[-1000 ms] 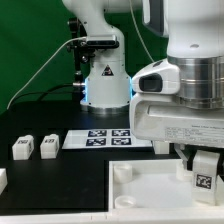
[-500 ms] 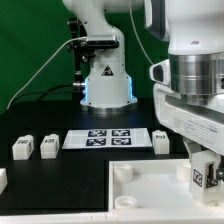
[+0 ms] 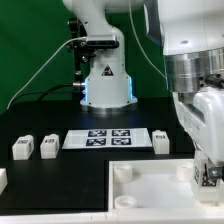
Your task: Assemble one leg
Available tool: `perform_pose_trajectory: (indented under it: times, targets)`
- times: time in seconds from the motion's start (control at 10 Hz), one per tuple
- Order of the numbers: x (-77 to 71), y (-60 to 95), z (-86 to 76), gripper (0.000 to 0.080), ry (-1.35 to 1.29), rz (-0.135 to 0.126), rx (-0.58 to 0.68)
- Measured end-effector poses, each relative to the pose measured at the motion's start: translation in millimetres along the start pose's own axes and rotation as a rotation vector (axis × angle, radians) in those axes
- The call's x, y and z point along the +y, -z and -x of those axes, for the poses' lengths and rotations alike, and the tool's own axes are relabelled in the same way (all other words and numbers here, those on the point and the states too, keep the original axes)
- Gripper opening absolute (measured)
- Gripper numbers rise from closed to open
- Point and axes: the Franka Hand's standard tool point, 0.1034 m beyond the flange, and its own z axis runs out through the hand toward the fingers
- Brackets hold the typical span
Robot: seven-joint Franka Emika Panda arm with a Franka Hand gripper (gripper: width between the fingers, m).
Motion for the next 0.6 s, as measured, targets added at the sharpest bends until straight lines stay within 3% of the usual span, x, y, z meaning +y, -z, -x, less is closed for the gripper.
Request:
perform_pose_trajectory:
  times: [0.2,0.6]
  targets:
    - [-0.9,1.6,-1.8,0.0619,0.348,0.017,0.002]
    - [-1.7,2.1,0.4,0.0648,0.859,0.021,0.008]
